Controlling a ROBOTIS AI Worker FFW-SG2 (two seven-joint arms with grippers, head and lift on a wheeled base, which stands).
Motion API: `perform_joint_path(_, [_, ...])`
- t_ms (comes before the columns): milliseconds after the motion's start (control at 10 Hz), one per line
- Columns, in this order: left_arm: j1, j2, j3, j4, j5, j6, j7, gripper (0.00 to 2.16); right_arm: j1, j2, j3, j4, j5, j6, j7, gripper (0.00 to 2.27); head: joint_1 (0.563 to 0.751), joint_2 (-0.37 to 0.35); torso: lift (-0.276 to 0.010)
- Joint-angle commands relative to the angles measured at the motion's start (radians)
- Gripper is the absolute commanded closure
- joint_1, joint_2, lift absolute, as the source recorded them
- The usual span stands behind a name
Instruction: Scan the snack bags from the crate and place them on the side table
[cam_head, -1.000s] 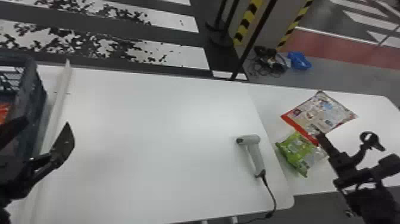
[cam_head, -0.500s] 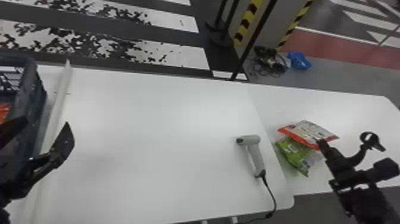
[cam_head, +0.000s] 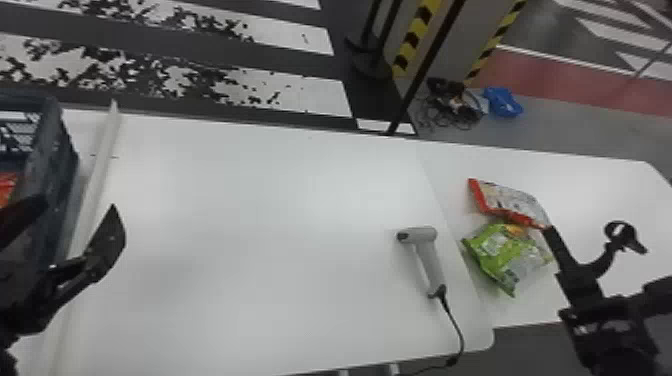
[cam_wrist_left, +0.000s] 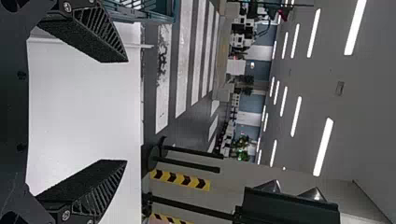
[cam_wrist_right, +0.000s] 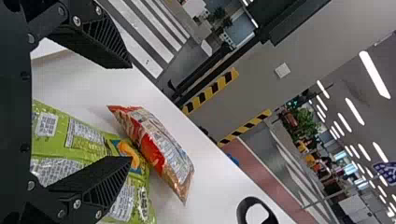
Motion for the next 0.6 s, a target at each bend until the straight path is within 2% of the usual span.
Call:
perform_joint_path(0, [0.002,-0.003,0.000,-0.005,0.000,0.001,-0.002,0.10,0.095,0.072,0.042,-0.162,0.008,-0.066,0.013,0.06,0.695,-0.350,-0.095])
perform_joint_path(200, [0.002,-0.005,-0.003,-0.005,-0.002,0.001,-0.002,0.10,0.195,0.131,0.145,-0.312,0.072,-0.165,0.025,0.04,0.695,-0.350,-0.095])
perform_joint_path(500, [0.003,-0.005,-0.005,-0.007,-0.002,0.001,-0.002,0.10,0.324,0.177,0.395,-0.433,0.335,-0.511,0.004,0.04,0.695,-0.350,-0.095])
